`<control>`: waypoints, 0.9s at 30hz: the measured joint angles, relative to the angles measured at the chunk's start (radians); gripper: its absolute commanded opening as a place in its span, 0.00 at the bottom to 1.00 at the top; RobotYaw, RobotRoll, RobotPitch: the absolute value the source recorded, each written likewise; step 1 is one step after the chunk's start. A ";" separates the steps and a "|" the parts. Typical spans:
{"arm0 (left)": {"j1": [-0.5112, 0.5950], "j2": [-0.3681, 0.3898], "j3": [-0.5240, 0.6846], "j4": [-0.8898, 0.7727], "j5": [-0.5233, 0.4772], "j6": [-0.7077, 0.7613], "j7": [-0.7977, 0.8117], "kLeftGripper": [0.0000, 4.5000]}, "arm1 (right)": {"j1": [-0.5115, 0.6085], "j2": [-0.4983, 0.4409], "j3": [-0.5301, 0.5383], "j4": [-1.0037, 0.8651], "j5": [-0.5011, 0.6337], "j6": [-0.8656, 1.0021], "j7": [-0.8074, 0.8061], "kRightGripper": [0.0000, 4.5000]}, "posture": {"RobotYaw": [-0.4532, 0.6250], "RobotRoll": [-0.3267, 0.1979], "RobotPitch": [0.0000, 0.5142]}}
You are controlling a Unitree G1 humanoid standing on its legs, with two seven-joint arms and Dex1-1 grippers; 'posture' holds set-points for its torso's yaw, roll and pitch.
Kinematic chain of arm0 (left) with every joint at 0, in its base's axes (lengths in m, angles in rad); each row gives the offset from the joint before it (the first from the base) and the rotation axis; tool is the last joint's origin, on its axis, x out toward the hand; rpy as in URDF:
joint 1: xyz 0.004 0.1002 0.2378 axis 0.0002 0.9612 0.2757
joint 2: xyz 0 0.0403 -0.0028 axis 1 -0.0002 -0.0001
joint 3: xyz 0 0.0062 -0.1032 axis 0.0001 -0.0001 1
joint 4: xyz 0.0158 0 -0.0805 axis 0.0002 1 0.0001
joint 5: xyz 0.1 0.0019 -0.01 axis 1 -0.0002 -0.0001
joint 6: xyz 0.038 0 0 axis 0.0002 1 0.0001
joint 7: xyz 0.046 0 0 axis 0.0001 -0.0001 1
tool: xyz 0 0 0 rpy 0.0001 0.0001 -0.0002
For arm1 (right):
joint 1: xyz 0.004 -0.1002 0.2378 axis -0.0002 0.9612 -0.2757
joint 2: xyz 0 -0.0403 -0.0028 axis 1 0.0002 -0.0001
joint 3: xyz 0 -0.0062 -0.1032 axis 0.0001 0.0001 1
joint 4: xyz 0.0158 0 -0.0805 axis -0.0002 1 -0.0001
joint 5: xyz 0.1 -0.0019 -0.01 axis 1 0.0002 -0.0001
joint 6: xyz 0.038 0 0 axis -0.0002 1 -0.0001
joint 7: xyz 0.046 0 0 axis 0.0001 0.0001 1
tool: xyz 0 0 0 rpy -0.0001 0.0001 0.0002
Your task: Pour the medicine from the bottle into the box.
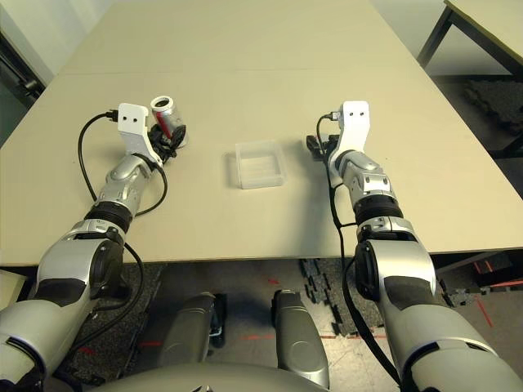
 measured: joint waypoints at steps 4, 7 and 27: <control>-0.040 0.014 0.002 0.024 0.001 0.007 0.001 0.56 | 0.020 -0.045 0.000 -0.167 0.009 0.097 0.052 1.00 | 0.46 0.62 0.24; -0.068 0.025 -0.004 0.034 0.018 0.007 -0.016 0.56 | 0.081 -0.109 0.006 -0.386 0.039 0.233 0.125 1.00 | 0.45 0.62 0.24; -0.362 0.068 -0.482 0.114 0.551 -0.216 -0.015 0.56 | 0.314 -0.441 0.250 -1.112 0.217 0.802 0.523 1.00 | 0.41 0.62 0.24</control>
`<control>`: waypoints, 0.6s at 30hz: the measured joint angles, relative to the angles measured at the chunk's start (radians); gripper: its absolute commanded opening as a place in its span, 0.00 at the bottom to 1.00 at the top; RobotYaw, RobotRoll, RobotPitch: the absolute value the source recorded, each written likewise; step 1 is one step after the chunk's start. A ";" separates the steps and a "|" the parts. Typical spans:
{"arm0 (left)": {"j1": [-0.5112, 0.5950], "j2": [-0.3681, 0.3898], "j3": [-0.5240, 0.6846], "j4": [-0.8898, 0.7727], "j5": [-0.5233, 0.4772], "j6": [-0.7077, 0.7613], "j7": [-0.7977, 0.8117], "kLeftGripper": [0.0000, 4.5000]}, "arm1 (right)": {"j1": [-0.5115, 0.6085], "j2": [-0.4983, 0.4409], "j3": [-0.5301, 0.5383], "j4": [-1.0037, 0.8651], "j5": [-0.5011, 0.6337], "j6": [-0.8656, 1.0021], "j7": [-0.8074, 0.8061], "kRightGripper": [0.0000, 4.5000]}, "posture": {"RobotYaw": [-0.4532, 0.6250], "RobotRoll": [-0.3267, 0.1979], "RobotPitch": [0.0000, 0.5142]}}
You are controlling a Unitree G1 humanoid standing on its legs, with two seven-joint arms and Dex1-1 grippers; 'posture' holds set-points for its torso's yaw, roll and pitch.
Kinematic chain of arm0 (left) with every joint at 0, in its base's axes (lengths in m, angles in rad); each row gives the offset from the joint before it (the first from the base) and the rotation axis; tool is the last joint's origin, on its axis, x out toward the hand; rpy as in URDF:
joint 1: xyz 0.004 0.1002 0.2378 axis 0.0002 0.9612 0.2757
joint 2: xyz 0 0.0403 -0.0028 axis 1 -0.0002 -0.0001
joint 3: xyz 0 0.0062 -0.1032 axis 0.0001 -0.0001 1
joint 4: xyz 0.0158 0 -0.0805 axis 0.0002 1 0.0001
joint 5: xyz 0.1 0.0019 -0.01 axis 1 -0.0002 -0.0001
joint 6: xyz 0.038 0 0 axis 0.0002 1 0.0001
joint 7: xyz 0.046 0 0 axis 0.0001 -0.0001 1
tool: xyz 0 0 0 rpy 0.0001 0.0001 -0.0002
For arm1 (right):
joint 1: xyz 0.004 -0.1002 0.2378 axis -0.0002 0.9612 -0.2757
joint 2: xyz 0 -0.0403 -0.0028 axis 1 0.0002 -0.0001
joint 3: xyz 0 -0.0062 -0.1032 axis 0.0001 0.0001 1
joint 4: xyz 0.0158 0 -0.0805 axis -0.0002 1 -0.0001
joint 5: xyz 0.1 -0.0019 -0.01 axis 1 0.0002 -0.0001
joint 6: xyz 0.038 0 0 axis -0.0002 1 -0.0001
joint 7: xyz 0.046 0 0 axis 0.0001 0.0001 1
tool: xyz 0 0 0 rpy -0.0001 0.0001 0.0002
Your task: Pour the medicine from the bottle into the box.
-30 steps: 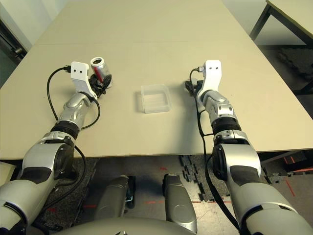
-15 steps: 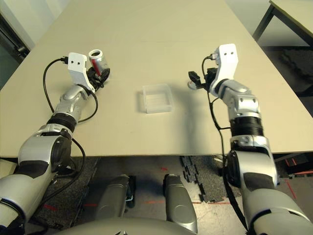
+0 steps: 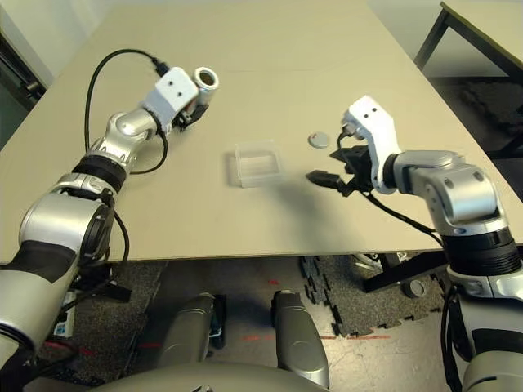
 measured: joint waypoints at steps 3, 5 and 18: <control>-0.031 -0.001 -0.131 0.013 0.143 -0.054 0.077 0.56 | -0.027 0.009 0.027 0.003 -0.006 -0.001 0.000 1.00 | 0.41 0.62 0.25; -0.056 -0.002 -0.240 0.034 0.258 -0.087 0.150 0.56 | -0.048 0.021 0.044 0.014 -0.010 -0.004 0.001 1.00 | 0.42 0.62 0.25; -0.169 -0.044 -0.659 0.043 0.718 -0.146 0.569 0.56 | -0.096 0.082 0.101 0.065 -0.029 -0.024 0.005 1.00 | 0.42 0.62 0.24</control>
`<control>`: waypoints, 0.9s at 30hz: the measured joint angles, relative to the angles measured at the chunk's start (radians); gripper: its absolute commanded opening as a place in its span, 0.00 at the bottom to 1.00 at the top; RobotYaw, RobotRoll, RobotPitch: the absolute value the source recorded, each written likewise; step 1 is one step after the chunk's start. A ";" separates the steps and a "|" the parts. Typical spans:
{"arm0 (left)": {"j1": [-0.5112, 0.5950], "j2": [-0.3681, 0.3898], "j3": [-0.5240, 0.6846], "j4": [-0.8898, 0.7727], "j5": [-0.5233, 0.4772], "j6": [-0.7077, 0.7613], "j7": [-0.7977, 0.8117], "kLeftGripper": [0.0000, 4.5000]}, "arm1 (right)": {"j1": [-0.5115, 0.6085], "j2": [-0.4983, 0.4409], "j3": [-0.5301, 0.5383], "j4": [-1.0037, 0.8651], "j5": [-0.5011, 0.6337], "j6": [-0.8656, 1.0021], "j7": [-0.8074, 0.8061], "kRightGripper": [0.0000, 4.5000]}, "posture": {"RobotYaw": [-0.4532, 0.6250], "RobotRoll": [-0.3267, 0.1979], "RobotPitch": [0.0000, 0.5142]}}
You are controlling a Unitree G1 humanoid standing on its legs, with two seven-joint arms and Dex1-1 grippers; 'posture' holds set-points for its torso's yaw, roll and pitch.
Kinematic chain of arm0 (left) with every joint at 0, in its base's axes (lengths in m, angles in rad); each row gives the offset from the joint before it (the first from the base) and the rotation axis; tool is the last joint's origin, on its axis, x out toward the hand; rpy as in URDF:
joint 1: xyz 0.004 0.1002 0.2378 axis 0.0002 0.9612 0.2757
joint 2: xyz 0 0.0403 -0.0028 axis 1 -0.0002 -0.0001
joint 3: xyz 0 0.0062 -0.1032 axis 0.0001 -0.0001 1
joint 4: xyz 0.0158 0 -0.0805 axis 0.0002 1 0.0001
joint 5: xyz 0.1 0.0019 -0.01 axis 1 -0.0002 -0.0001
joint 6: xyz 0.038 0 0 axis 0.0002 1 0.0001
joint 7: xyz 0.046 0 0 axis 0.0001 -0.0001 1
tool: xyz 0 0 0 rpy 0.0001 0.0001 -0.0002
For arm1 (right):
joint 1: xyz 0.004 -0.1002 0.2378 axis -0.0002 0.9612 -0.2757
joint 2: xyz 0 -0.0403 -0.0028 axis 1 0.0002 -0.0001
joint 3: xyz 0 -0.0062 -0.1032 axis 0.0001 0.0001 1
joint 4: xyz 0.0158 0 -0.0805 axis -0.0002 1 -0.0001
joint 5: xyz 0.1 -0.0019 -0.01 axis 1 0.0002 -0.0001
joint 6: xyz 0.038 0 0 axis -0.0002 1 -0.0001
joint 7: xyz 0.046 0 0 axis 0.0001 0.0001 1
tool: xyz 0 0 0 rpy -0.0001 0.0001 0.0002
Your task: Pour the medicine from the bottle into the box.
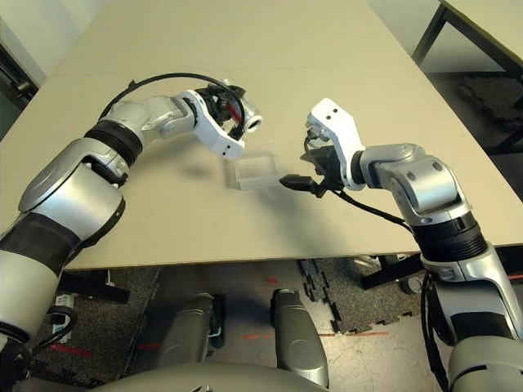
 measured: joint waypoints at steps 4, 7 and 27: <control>-0.014 -0.021 -0.073 0.007 0.079 0.009 0.073 0.56 | -0.012 0.009 0.000 0.010 -0.001 -0.003 0.000 1.00 | 0.42 0.62 0.24; -0.014 -0.033 -0.079 0.022 0.092 0.009 0.089 0.56 | -0.013 0.020 0.000 0.011 -0.001 -0.005 0.000 1.00 | 0.42 0.62 0.25; 0.092 -0.073 0.789 0.030 -0.761 0.235 -0.480 0.56 | -0.016 0.029 0.000 0.016 0.000 -0.006 -0.005 1.00 | 0.44 0.62 0.25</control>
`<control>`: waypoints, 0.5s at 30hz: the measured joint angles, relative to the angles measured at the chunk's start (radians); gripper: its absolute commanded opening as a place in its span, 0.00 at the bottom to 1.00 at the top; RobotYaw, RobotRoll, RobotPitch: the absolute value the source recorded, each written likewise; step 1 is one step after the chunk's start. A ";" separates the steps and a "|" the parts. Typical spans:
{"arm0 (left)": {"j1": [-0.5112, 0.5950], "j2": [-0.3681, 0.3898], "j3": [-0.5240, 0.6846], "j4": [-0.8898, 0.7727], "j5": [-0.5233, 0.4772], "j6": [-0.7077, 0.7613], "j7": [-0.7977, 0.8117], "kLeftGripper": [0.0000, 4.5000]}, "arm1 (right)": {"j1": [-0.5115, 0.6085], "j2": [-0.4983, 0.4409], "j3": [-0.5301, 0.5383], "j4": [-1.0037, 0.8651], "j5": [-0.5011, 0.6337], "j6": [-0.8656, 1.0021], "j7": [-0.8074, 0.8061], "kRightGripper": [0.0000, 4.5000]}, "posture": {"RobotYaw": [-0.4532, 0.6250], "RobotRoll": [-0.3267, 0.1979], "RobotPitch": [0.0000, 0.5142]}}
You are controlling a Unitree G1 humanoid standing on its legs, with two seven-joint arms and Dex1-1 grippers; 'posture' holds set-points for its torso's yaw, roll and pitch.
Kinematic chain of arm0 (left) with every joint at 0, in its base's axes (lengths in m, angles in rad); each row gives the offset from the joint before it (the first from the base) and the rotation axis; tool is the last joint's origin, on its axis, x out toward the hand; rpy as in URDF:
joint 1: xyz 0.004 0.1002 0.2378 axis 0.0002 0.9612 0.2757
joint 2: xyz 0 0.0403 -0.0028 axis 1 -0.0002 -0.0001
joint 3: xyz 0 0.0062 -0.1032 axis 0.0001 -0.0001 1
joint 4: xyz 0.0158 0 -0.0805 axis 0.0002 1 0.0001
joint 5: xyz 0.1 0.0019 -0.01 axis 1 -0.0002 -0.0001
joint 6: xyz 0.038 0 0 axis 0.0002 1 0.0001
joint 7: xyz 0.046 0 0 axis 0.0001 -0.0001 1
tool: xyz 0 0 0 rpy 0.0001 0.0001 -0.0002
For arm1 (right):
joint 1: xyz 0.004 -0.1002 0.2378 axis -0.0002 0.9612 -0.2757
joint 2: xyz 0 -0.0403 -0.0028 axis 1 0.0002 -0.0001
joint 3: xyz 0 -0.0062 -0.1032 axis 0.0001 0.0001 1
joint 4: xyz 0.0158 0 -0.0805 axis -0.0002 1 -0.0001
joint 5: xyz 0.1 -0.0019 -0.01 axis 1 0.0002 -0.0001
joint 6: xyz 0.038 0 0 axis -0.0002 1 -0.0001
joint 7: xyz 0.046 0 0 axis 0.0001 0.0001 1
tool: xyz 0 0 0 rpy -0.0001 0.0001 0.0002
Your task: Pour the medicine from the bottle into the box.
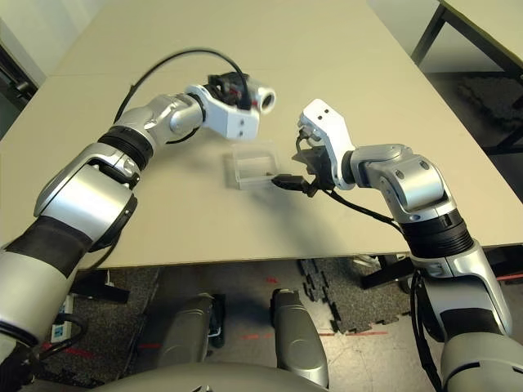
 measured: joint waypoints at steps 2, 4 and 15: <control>0.024 0.002 0.087 -0.006 -0.085 0.056 -0.016 0.56 | -0.002 0.002 0.000 0.003 0.000 -0.001 0.000 1.00 | 0.45 0.62 0.25; 0.055 0.004 0.143 -0.013 -0.134 0.095 -0.010 0.56 | -0.007 0.007 0.000 0.008 0.000 -0.002 0.001 1.00 | 0.45 0.62 0.25; 0.230 -0.022 0.341 -0.082 -0.336 0.215 0.088 0.56 | -0.013 0.026 0.000 0.035 0.000 -0.017 0.001 1.00 | 0.46 0.62 0.25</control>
